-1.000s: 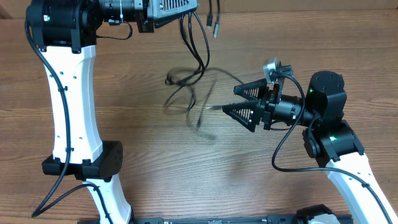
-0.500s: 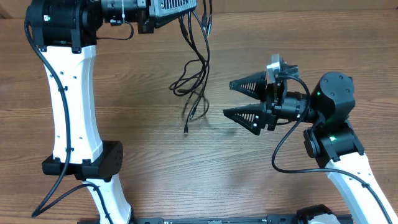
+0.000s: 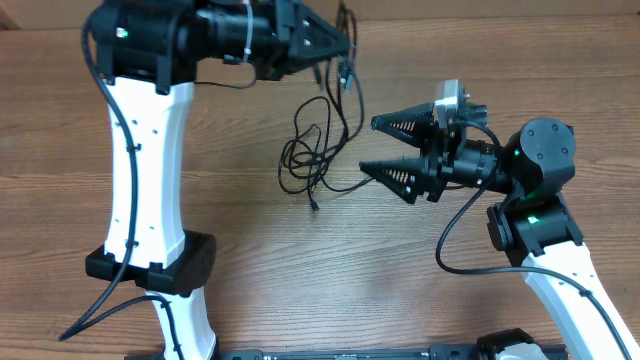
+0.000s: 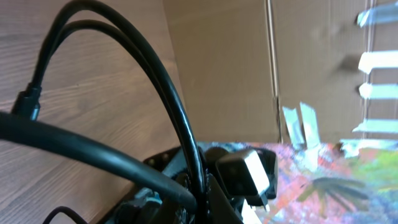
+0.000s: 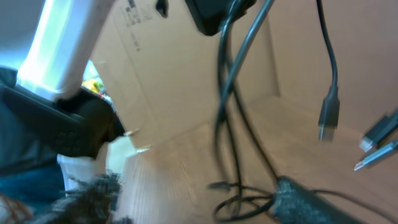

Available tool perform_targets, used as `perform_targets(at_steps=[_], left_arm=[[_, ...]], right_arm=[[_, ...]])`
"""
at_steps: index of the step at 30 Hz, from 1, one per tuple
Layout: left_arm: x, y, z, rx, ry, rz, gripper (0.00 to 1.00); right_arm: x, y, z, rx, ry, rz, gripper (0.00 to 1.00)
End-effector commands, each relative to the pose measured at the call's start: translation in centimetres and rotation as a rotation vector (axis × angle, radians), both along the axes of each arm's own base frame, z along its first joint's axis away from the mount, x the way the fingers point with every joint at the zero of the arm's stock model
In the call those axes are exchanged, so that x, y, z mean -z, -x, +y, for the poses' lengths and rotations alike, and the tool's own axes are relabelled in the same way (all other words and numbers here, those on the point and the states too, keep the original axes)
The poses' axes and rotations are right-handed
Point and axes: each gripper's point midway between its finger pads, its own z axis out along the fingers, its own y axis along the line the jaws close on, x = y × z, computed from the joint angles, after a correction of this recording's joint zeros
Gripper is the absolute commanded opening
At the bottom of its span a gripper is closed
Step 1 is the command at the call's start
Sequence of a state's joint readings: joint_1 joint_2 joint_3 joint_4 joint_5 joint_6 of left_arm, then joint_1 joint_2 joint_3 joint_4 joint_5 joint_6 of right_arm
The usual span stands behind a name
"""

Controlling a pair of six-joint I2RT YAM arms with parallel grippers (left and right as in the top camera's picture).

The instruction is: Untangle cables

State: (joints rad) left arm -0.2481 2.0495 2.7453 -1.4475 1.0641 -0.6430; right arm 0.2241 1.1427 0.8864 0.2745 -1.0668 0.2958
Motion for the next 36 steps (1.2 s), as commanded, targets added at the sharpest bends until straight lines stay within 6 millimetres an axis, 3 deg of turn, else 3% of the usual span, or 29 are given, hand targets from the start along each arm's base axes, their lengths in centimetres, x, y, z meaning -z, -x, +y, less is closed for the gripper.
perform_targets(at_steps=[1,7,13,15,20,23,25,29,31,36], left_arm=[[-0.6,1.2,-0.7,0.017,-0.029,-0.074,0.04],[1.7,0.9,-0.3,-0.055,-0.147,-0.029,0.04],[2.0,1.3,-0.5,-0.040,-0.156,-0.024,0.04],[2.0,1.5,-0.7,-0.033,-0.158,-0.028,0.05],[2.4,1.5,-1.1,-0.041,-0.188,-0.037,0.04],[2.5,1.9,-1.8,-0.027,-0.195,-0.043,0.05],[2.7,1.9,-1.8,-0.034,-0.209,-0.047,0.05],[2.7,2.0,-1.9,-0.032,-0.210,-0.047,0.06],[2.7,2.0,-2.0,-0.029,-0.208,-0.046,0.06],[2.8,2.1,-2.0,-0.028,-0.210,-0.041,0.08]], right_arm=[[0.2,-1.2,0.1,0.040,0.003,-0.007,0.74],[0.6,-1.6,0.1,0.042,0.006,0.004,0.60],[0.6,-2.0,0.0,0.067,0.005,0.005,0.35],[0.6,-2.0,0.0,0.067,0.005,0.006,0.31],[0.6,-2.0,0.0,0.067,0.004,0.010,0.32],[0.6,-2.0,0.0,0.067,0.004,0.010,0.44],[0.6,-2.0,0.0,0.067,0.004,0.010,0.44],[0.6,-2.0,0.0,0.067,0.004,0.010,0.20],[0.6,-2.0,0.0,0.067,0.004,0.010,0.04],[0.6,-2.0,0.0,0.067,0.004,0.011,0.04]])
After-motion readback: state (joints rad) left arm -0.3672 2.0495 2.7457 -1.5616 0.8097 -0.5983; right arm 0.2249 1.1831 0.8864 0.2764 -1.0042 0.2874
